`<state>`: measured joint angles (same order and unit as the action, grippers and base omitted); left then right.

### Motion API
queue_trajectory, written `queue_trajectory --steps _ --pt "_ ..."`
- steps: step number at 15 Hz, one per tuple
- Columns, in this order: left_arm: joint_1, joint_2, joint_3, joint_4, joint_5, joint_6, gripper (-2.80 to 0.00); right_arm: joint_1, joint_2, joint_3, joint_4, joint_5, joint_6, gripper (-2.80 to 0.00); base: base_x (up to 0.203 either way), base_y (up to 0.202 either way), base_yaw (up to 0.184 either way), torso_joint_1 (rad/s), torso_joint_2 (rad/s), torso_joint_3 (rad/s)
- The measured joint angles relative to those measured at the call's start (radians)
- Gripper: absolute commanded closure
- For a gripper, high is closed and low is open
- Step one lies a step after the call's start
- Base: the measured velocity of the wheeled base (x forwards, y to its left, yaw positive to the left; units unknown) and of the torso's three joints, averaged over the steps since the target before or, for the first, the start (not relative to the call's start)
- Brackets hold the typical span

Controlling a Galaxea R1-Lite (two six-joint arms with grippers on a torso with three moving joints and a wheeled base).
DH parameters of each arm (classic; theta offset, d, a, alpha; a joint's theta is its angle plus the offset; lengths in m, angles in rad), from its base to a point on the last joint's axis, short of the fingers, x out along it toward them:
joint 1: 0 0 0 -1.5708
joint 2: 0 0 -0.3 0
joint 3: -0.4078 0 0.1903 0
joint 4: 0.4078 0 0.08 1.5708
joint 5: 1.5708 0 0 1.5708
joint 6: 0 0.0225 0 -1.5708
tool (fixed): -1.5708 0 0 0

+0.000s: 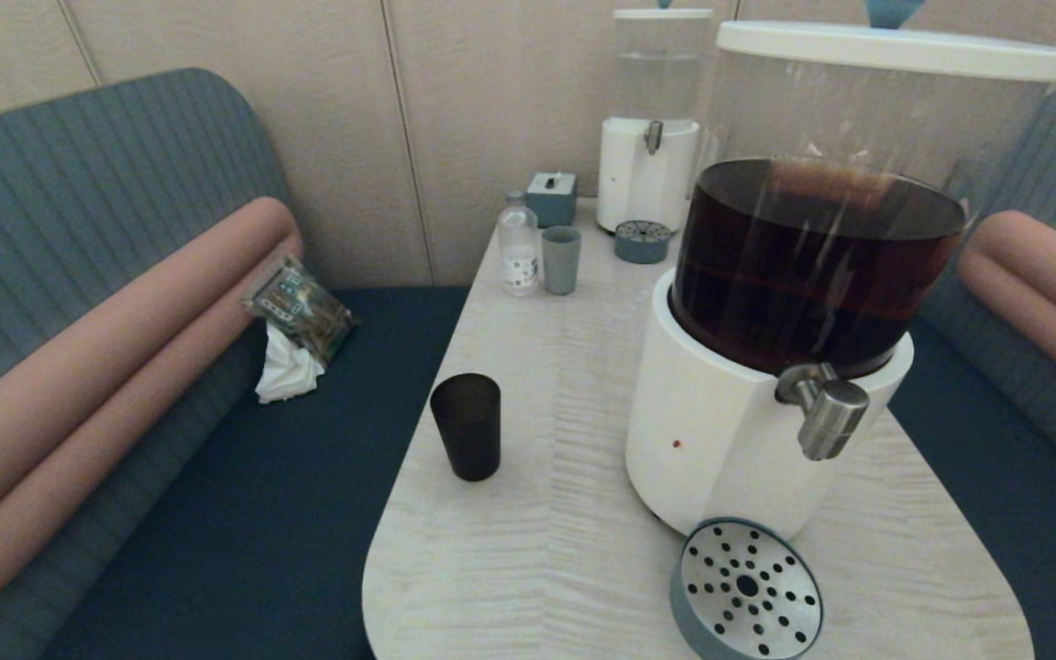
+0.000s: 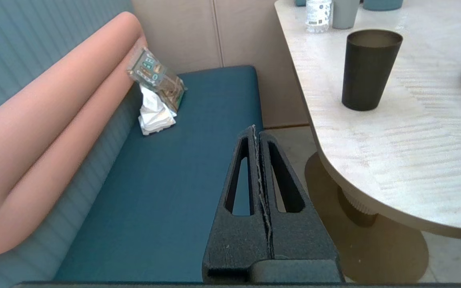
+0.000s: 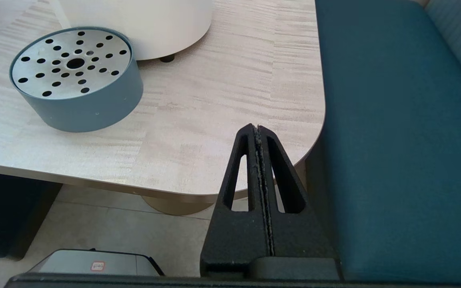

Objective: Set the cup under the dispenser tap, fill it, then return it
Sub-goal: Pick up the cup

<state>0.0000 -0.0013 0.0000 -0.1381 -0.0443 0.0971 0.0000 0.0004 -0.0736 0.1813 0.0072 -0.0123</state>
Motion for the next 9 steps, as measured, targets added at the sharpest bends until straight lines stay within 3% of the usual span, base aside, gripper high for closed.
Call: queue_trajectory --steps 3,6,9 --pt "0.000 0.000 -0.007 0.023 -0.028 -0.005 0.00 0.000 0.000 0.000 0.000 0.000 0.000 0.00 0.000 0.000 0.000 0.000 0.00 0.000" --pt "0.000 0.001 -0.098 0.136 -0.072 -0.008 0.00 0.000 0.000 0.000 0.000 0.000 0.001 0.00 0.000 0.000 0.000 0.000 0.00 0.000" --pt "0.000 0.028 -0.203 0.233 -0.216 -0.023 0.00 0.000 0.000 0.000 0.000 0.000 0.000 0.00 0.000 0.000 0.000 0.000 0.00 0.000"
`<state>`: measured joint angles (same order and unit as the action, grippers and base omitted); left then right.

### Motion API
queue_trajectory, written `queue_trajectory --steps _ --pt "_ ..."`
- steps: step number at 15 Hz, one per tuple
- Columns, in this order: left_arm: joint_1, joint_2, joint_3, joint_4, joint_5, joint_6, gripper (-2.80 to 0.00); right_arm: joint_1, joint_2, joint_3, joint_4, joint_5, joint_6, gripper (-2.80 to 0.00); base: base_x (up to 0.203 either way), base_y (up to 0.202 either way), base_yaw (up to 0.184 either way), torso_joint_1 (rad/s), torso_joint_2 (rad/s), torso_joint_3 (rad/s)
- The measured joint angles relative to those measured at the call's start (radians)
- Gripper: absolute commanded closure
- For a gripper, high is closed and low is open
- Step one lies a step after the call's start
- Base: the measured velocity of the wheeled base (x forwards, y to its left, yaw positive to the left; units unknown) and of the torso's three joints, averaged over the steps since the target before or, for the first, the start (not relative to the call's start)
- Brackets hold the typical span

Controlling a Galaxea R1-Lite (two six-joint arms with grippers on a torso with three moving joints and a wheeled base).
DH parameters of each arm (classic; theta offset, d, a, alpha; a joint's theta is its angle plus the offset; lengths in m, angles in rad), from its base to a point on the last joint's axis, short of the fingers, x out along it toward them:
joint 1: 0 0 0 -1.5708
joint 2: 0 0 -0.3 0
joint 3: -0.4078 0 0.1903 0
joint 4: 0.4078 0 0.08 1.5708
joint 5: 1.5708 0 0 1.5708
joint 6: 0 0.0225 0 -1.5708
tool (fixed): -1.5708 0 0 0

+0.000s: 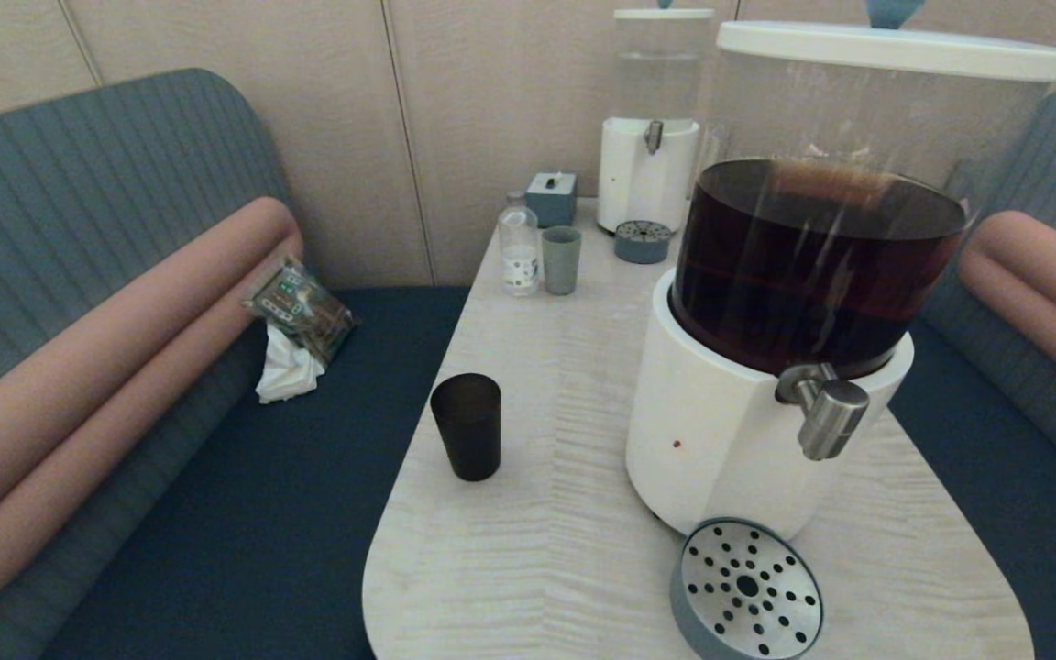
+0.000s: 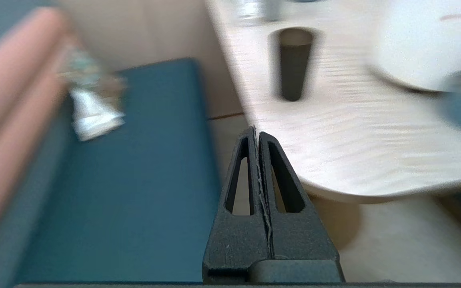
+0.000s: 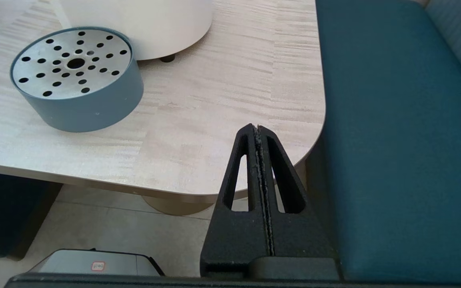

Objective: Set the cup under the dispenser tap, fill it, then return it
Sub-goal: Pick up the cup

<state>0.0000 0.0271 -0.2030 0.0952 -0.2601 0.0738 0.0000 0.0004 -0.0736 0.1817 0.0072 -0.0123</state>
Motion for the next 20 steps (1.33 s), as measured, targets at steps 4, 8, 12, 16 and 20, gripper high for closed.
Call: queue_trajectory --steps 4,8,12,16,20 --pt "-0.002 0.144 -0.122 -0.003 -0.139 -0.066 0.00 0.000 0.000 0.000 0.000 0.000 0.000 0.00 0.000 0.000 0.000 0.000 0.00 0.000" --pt "-0.007 0.371 -0.164 -0.163 -0.255 -0.144 0.00 0.000 0.000 0.000 0.000 0.000 0.000 0.00 0.000 0.000 0.000 0.000 0.00 0.000" --pt "-0.008 0.618 -0.114 -0.471 -0.306 -0.163 0.00 0.000 0.000 0.000 0.000 0.000 0.001 0.00 0.000 0.000 0.000 0.000 0.00 0.000" --pt "-0.009 0.822 -0.089 -0.678 -0.370 -0.168 0.00 0.000 0.000 0.000 0.000 0.000 0.000 0.00 0.000 0.000 0.000 0.000 0.00 0.000" --pt "-0.009 1.063 -0.079 -0.875 -0.411 -0.151 0.00 0.000 0.000 0.000 0.000 0.000 0.000 0.00 0.000 0.000 0.000 0.000 0.00 0.000"
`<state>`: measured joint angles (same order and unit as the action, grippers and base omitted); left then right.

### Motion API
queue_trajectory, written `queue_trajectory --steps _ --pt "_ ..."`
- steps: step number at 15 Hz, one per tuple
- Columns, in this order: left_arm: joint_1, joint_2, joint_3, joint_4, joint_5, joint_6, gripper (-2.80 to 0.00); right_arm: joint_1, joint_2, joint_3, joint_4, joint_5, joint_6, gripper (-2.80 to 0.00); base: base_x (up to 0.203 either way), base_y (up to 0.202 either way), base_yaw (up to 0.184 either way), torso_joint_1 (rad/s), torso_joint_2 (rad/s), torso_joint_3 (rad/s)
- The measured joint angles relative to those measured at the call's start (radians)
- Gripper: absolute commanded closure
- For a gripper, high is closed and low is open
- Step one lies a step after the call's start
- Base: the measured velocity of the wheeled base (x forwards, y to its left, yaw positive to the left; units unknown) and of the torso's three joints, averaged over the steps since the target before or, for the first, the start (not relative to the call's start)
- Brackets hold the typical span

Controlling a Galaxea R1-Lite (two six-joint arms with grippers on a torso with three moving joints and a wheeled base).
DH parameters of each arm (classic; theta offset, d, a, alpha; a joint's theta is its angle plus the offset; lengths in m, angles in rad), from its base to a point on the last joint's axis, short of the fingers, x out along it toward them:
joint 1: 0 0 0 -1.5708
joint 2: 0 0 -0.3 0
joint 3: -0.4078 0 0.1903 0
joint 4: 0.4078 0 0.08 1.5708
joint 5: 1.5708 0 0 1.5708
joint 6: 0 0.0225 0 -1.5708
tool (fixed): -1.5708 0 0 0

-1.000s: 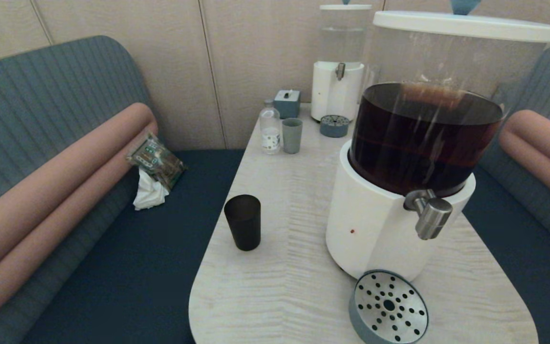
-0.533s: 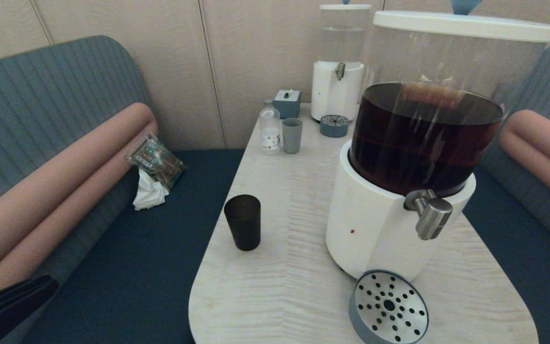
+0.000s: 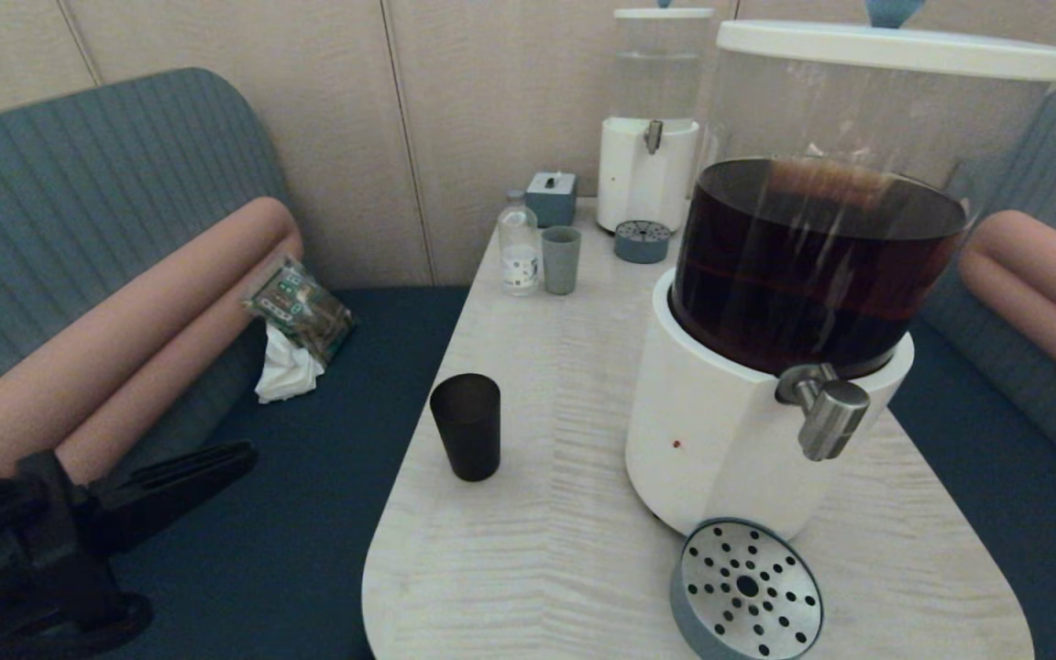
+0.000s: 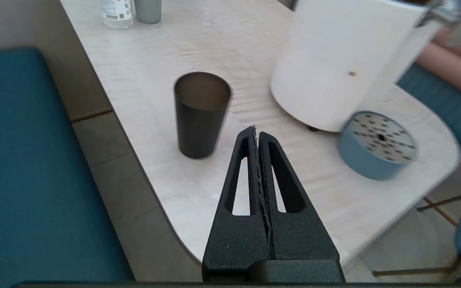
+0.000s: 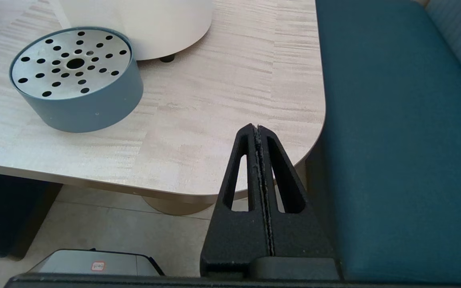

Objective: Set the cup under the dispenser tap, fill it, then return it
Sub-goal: Pick up the cup

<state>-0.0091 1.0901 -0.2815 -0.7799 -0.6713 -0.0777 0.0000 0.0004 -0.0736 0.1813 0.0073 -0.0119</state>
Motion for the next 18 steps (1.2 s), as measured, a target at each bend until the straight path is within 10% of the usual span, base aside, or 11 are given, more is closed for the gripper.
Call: queue_trajectory --steps 1,2,13,18 --pt "0.000 0.064 0.008 -0.073 -0.003 0.002 -2.49 0.000 0.000 0.000 0.000 0.000 0.000 0.00 0.000 0.000 0.000 0.000 0.00 0.000" --pt "0.000 0.121 0.018 -0.147 -0.004 0.003 -2.80 0.000 0.000 0.001 -0.001 0.000 0.000 0.00 0.000 0.000 0.000 0.000 0.00 0.000" --pt "0.000 0.565 0.098 -0.701 -0.103 0.053 -2.80 0.000 0.000 0.000 0.000 0.000 0.000 0.00 0.000 0.000 0.000 0.000 0.00 0.000" --pt "-0.017 0.783 0.104 -0.742 -0.120 0.107 -2.80 0.000 0.000 0.000 0.000 0.000 -0.001 0.00 0.000 0.000 0.000 0.000 0.00 0.000"
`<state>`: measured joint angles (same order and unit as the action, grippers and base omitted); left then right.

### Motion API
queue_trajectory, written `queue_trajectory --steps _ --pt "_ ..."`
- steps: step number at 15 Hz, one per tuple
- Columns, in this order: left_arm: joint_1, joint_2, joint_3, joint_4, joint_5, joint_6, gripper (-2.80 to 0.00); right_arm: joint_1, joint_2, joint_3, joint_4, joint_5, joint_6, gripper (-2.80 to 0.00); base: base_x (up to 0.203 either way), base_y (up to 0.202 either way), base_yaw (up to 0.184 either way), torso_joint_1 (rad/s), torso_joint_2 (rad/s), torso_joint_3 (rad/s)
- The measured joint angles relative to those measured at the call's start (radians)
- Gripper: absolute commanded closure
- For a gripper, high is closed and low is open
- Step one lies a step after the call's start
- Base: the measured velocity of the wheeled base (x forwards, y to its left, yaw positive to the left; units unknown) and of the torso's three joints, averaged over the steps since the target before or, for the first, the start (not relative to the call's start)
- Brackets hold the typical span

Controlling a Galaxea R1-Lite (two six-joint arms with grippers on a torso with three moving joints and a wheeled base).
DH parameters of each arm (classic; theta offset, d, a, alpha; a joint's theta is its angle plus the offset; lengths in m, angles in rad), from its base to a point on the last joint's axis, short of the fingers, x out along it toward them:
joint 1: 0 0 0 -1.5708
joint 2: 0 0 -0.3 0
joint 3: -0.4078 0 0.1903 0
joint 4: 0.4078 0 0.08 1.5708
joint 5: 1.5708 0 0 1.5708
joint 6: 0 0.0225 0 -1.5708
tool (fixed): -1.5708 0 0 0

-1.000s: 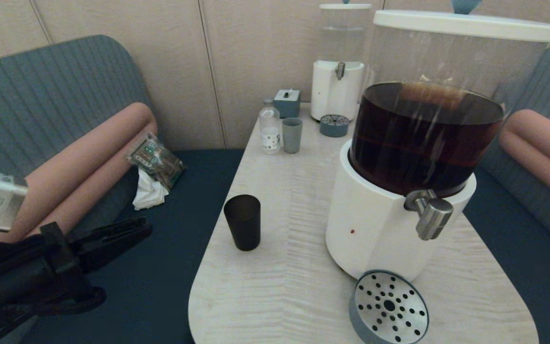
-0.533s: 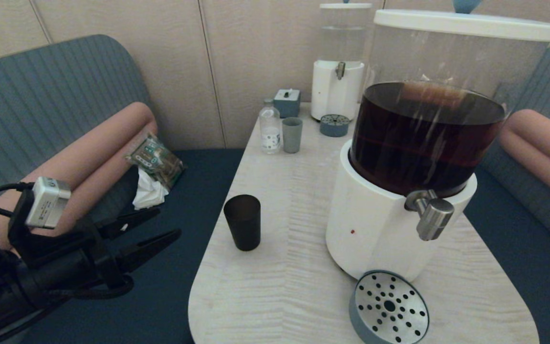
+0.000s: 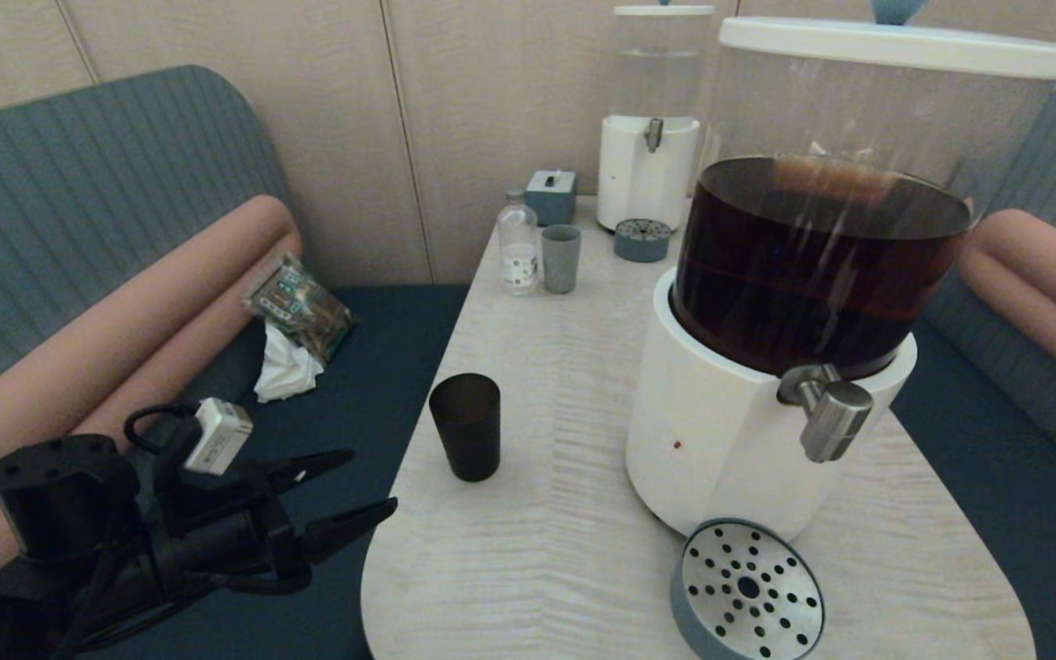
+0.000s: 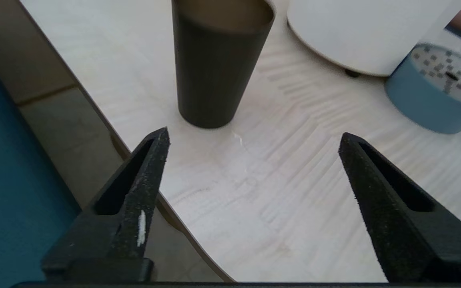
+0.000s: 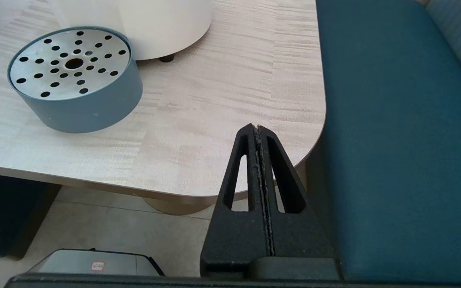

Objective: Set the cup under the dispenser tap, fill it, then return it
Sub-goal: Pick up the cup

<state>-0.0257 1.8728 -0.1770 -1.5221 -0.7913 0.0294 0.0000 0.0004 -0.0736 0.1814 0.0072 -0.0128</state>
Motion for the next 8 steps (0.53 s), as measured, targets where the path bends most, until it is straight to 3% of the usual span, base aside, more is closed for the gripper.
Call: queue_trajectory --steps 8 --pt "-0.007 0.109 -0.099 0.000 0.003 0.005 -2.80 0.000 0.000 0.000 0.000 0.000 0.000 0.00 0.000 0.000 0.000 0.000 0.00 0.000"
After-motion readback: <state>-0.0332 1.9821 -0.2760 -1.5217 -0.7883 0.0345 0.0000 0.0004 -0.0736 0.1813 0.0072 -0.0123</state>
